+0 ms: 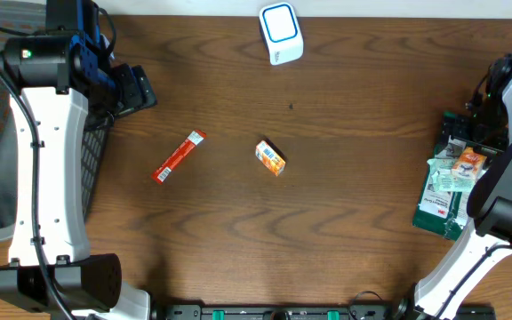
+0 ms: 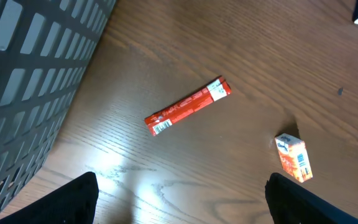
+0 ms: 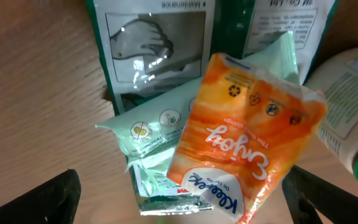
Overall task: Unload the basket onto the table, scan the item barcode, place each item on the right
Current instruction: 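Carry the tissue pack right and release it by the green packets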
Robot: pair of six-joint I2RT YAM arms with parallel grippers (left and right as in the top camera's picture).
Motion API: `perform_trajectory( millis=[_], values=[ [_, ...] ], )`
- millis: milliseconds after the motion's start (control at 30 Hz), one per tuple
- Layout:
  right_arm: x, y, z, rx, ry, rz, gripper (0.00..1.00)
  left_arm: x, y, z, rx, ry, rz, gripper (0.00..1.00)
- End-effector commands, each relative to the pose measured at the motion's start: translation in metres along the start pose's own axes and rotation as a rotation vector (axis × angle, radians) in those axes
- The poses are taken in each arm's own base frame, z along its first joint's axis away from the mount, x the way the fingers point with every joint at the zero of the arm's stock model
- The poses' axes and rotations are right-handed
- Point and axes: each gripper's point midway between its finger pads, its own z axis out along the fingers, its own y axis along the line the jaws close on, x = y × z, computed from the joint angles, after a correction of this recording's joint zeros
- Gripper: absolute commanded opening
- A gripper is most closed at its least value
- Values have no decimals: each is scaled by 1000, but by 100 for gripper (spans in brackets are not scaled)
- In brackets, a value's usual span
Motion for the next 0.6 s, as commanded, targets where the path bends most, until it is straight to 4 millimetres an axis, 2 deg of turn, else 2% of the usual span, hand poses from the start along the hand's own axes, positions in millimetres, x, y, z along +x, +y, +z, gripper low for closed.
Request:
perform_trajectory(
  millis=[0,67,167,267,433,467,500,567],
  values=[
    [-1,2,1,-5,-2,8,99,2,1,-2,-3,1,13,86],
    [-1,5,1,-24,-4,8,99,2,1,-2,-3,1,12,86],
    [-6,32,-2,-182,-21,8,99,2,1,-2,-3,1,13,86],
    [-8,48,-6,-277,-25,3,99,2,1,-2,-3,1,12,86],
    [-9,46,-5,-261,-34,-9,95,2,1,-2,-3,1,13,86],
    [-8,45,-5,-261,-31,-9,96,2,1,-2,-3,1,13,86],
    [-6,45,-5,-260,-20,-9,99,2,1,-2,-3,1,12,86],
    [10,43,-6,-250,43,-6,99,2,1,-2,-3,1,12,86]
  ],
)
